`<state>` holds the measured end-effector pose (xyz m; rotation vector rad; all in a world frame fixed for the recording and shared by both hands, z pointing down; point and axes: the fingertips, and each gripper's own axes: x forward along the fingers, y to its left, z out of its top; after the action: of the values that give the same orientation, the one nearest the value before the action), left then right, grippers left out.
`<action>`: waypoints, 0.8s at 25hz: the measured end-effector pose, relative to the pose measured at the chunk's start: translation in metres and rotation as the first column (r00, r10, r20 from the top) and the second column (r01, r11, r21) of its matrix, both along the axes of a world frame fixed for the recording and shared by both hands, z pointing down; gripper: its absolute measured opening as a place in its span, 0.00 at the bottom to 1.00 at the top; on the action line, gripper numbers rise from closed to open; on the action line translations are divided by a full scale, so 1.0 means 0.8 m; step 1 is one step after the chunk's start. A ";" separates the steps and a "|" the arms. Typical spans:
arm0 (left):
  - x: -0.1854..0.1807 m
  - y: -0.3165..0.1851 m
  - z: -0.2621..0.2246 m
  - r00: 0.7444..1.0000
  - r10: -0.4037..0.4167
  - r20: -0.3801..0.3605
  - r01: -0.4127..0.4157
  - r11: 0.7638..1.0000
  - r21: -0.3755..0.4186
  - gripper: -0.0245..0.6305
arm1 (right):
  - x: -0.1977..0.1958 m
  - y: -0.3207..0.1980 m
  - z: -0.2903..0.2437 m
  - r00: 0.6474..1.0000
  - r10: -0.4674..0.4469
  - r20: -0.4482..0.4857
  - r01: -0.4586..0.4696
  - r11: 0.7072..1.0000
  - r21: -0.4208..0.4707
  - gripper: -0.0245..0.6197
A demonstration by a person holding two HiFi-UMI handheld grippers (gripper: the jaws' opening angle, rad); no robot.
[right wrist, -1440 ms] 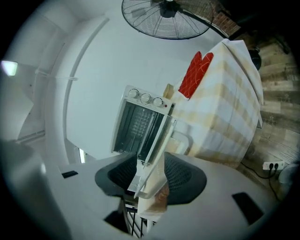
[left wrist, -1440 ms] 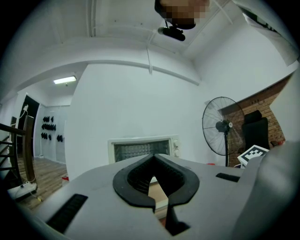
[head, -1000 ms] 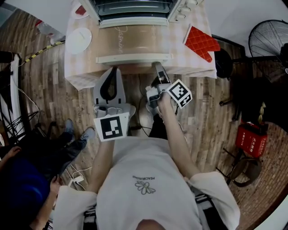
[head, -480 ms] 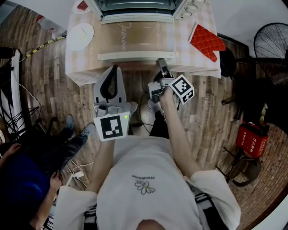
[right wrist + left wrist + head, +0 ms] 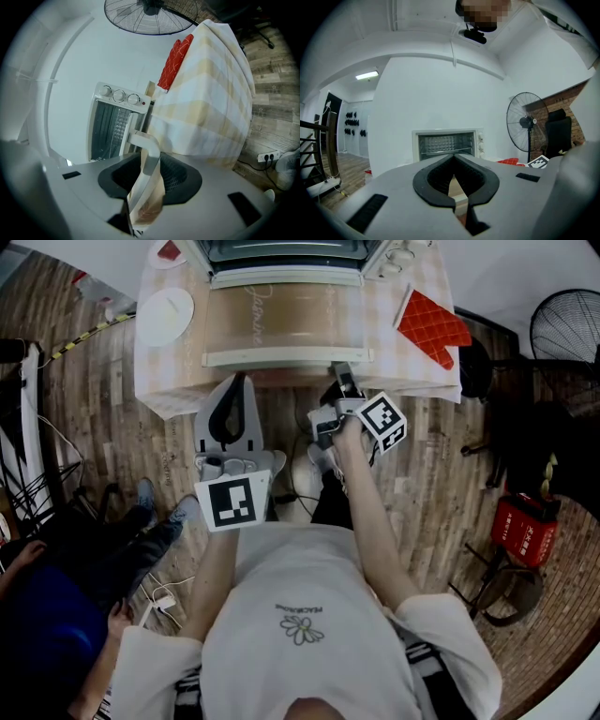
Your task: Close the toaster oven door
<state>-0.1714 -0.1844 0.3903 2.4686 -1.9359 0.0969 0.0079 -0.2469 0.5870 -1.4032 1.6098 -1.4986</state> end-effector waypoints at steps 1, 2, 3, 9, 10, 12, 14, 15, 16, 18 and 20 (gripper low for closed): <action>-0.001 -0.001 0.000 1.000 -0.002 -0.001 0.002 1.000 -0.001 0.06 | 0.000 -0.002 -0.001 1.000 -0.003 -0.003 0.003 1.000 0.004 0.20; -0.003 -0.003 0.000 1.000 -0.006 -0.002 0.006 1.000 -0.002 0.06 | -0.001 -0.006 -0.002 1.000 -0.007 -0.008 0.007 1.000 0.008 0.20; -0.004 -0.005 0.000 1.000 -0.010 -0.003 0.010 1.000 -0.001 0.06 | -0.003 -0.009 -0.004 1.000 -0.010 -0.012 0.010 1.000 0.013 0.20; -0.014 -0.008 -0.002 0.999 -0.032 -0.004 0.032 0.999 0.005 0.06 | -0.004 -0.017 -0.020 1.000 -0.012 0.008 0.011 0.999 0.052 0.18; -0.015 -0.008 -0.002 0.999 -0.033 -0.004 0.033 0.999 0.006 0.06 | -0.005 -0.018 -0.023 1.000 -0.012 0.012 0.011 0.998 0.058 0.18; -0.017 -0.009 -0.005 0.999 -0.033 -0.002 0.033 0.999 0.011 0.06 | -0.005 -0.018 -0.030 1.000 -0.009 0.020 0.007 0.997 0.073 0.18; -0.019 -0.012 -0.009 0.999 -0.035 -0.003 0.035 0.999 0.022 0.06 | -0.005 -0.020 -0.038 1.000 -0.004 0.030 0.002 0.996 0.086 0.18; -0.020 -0.013 -0.011 0.999 -0.036 -0.003 0.036 0.999 0.028 0.06 | -0.005 -0.020 -0.042 0.999 -0.003 0.036 -0.001 0.996 0.092 0.18; -0.021 -0.013 -0.014 0.999 -0.037 -0.003 0.037 0.999 0.033 0.06 | -0.005 -0.021 -0.046 0.999 -0.002 0.041 -0.002 0.995 0.098 0.18; -0.022 -0.014 -0.018 0.999 -0.039 -0.004 0.039 0.998 0.042 0.06 | -0.005 -0.022 -0.054 0.999 -0.001 0.047 -0.005 0.994 0.111 0.18; -0.024 -0.014 -0.022 0.999 -0.043 -0.005 0.043 0.998 0.050 0.06 | -0.005 -0.024 -0.062 0.999 0.002 0.050 -0.009 0.992 0.124 0.18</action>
<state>-0.1910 -0.1960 0.3727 2.4539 -2.0127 0.0440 0.0042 -0.2660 0.5372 -1.2911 1.6374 -1.3946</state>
